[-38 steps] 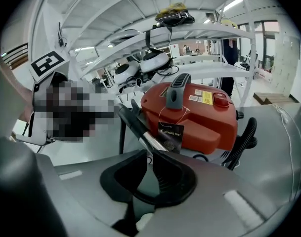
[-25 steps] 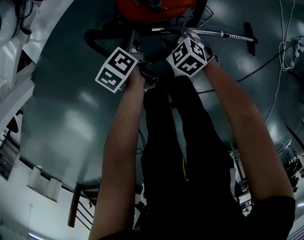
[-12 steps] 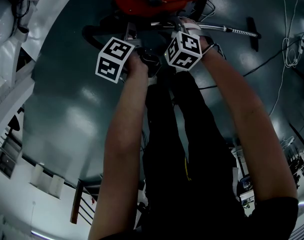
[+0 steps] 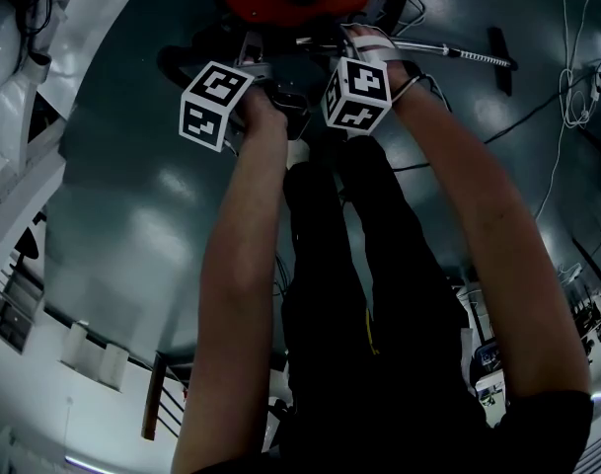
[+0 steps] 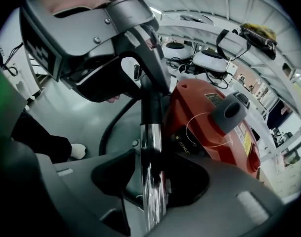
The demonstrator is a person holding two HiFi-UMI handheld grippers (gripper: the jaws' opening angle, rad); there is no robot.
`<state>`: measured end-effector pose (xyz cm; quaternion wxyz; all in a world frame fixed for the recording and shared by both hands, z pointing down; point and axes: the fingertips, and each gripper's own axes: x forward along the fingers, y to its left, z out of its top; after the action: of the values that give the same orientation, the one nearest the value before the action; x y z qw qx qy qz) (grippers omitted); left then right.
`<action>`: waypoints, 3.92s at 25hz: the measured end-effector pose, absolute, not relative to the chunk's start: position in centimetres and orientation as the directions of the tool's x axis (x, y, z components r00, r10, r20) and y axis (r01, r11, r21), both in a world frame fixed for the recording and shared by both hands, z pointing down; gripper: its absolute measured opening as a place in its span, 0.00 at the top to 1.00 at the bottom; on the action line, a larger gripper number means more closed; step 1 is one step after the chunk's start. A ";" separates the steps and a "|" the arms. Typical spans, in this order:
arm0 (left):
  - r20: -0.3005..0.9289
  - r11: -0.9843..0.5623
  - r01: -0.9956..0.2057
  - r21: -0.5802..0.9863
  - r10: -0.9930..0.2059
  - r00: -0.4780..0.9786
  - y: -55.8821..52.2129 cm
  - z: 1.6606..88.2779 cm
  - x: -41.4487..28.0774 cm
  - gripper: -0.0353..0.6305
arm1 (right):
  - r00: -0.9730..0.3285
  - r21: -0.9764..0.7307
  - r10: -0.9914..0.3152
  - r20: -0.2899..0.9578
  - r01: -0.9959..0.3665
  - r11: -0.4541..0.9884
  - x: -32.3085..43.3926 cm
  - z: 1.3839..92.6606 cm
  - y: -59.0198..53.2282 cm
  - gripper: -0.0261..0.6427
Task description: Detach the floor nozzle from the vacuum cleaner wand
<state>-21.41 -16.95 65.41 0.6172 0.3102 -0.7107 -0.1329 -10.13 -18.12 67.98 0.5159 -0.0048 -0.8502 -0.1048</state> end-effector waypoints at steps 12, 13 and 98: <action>0.765 0.757 -0.201 0.622 -0.642 -0.047 -17.0 65.1 -21.3 0.68 | -0.481 0.150 -0.081 0.873 0.106 0.983 -10.0 68.1 -17.6 0.67; 0.768 0.759 -0.195 0.621 -0.639 -0.042 -16.7 65.1 -21.2 0.68 | -0.480 0.149 -0.078 0.874 0.110 0.983 -10.0 68.0 -17.3 0.67; 0.691 0.686 -0.138 0.714 -0.722 -0.012 -8.7 58.8 -31.6 0.71 | -0.423 0.049 0.036 0.905 0.187 0.981 -4.3 67.9 -18.2 0.71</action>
<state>-31.65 -8.67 58.76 0.6258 0.3201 -0.6718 -0.2334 -4.30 -18.18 67.90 0.5329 -0.0662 -0.8406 -0.0709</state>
